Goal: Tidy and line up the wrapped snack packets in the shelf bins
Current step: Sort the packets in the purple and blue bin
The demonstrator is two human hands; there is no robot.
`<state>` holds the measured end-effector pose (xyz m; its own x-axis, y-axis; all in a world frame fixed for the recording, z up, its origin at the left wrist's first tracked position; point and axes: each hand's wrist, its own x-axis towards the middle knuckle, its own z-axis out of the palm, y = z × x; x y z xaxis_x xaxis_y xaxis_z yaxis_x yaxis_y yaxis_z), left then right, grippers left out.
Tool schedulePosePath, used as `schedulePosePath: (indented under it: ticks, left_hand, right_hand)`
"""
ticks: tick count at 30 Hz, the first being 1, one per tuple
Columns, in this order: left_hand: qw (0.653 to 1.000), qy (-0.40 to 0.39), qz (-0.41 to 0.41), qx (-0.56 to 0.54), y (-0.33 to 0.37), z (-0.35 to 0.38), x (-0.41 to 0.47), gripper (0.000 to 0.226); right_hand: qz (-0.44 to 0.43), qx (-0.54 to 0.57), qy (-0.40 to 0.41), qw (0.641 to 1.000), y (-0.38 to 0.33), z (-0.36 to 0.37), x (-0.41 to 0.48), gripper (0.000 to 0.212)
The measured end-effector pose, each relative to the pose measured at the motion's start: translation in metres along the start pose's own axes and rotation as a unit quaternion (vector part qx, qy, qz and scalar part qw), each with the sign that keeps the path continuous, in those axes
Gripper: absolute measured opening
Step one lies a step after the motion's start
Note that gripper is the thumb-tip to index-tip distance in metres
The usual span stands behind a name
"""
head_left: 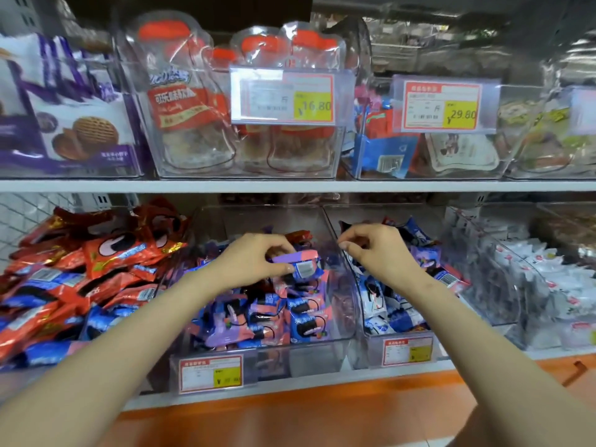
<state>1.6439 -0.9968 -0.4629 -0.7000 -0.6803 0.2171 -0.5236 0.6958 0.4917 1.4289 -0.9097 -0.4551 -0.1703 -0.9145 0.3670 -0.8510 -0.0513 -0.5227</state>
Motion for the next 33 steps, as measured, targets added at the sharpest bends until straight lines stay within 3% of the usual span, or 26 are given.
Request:
schedulePosePath:
  ticks: [5, 10, 13, 15, 18, 20, 24, 27, 29, 33]
  left_hand:
    - [0.989, -0.095, 0.013, -0.109, 0.008, 0.014, -0.025, 0.012]
    - [0.977, -0.201, -0.006, -0.075, 0.006, 0.040, -0.025, 0.023]
    - [0.986, -0.087, -0.028, -0.139, -0.002, 0.028, -0.015, 0.017]
    - [1.000, 0.006, -0.015, -0.020, -0.011, 0.020, -0.007, 0.025]
    - [0.969, -0.055, 0.040, 0.237, -0.021, 0.021, -0.004, 0.049]
    - [0.947, -0.059, 0.066, 0.308, -0.022, 0.027, -0.004, 0.051]
    - [0.908, 0.053, 0.153, 0.386, -0.022, 0.029, -0.003, 0.039]
    - [0.939, 0.096, 0.178, 0.278, -0.030, 0.030, -0.005, 0.022]
    - [0.974, 0.109, 0.133, 0.146, -0.020, 0.023, -0.008, 0.030]
    - [0.992, 0.062, 0.094, -0.053, 0.006, 0.027, -0.013, 0.014]
  right_hand:
    - [0.004, 0.001, -0.014, 1.000, 0.000, 0.002, 0.003, 0.011]
    - [0.005, -0.007, -0.012, 1.000, -0.005, 0.009, 0.008, 0.012]
    - [0.001, -0.011, -0.012, 1.000, -0.007, 0.010, 0.008, 0.013]
    - [-0.001, -0.010, -0.013, 1.000, -0.007, 0.009, 0.009, 0.013]
    - [-0.001, -0.011, -0.018, 1.000, -0.008, 0.010, 0.011, 0.013]
    - [-0.001, -0.011, -0.018, 1.000, -0.009, 0.012, 0.011, 0.013]
    - [-0.004, -0.008, -0.016, 1.000, -0.011, 0.012, 0.010, 0.013]
    - [-0.010, -0.007, -0.008, 1.000, -0.011, 0.011, 0.008, 0.013]
    - [-0.011, -0.002, 0.002, 1.000, -0.009, 0.009, 0.008, 0.012]
    - [-0.003, 0.007, 0.016, 1.000, -0.006, 0.005, 0.007, 0.012]
